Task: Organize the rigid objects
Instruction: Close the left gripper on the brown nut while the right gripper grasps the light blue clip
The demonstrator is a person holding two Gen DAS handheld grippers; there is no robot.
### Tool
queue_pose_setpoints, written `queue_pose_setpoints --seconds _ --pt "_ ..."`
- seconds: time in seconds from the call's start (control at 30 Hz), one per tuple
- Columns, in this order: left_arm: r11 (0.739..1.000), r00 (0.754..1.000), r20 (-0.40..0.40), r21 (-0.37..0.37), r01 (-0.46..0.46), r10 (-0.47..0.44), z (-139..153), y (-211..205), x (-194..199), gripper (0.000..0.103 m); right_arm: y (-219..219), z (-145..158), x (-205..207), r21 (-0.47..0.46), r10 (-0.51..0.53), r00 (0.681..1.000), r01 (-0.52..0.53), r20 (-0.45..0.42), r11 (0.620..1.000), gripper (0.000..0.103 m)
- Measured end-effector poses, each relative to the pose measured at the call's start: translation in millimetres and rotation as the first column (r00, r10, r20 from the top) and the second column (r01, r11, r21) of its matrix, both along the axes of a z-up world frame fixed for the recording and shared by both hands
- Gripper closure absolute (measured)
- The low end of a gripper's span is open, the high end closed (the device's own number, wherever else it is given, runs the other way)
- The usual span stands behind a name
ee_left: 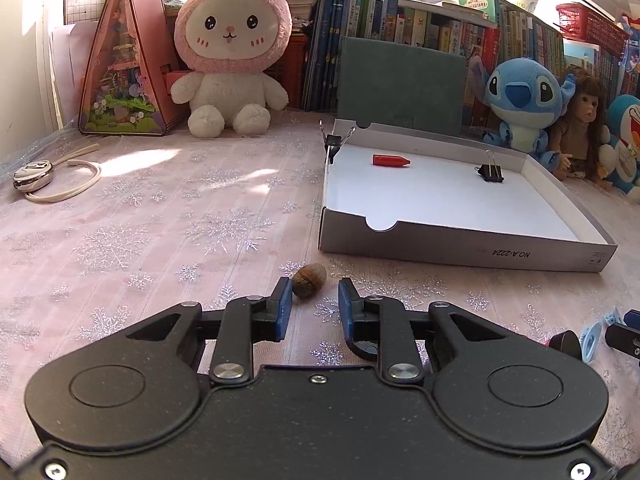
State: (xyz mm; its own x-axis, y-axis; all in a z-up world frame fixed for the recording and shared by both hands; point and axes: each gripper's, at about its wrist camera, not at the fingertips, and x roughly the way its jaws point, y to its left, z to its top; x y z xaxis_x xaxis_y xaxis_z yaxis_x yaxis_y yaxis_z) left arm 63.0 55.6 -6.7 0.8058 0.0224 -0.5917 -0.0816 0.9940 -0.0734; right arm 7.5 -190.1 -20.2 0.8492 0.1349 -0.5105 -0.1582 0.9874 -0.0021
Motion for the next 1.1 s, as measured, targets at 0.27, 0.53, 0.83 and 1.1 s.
queue_pose_setpoints --seconds 0.27,0.53,0.83,1.1 --pt "1.000 1.000 0.014 0.003 -0.008 0.008 -1 -1 9 0.072 4 -2 -4 -0.045 -0.015 0.999 0.017 0.036 0.999 0.057" --pt "1.000 1.000 0.016 0.011 0.003 -0.003 -5 -4 11 0.083 6 -3 -2 -0.026 -0.012 1.000 0.013 0.023 1.000 0.056" --pt "0.999 0.999 0.044 0.028 0.028 -0.030 2 -7 1 0.083 11 0 2 -0.029 0.012 1.000 -0.012 0.003 1.000 0.083" --pt "0.998 0.995 0.079 0.006 0.063 -0.064 25 -7 -8 0.083 11 14 3 0.006 0.005 1.000 -0.005 0.016 1.000 0.083"
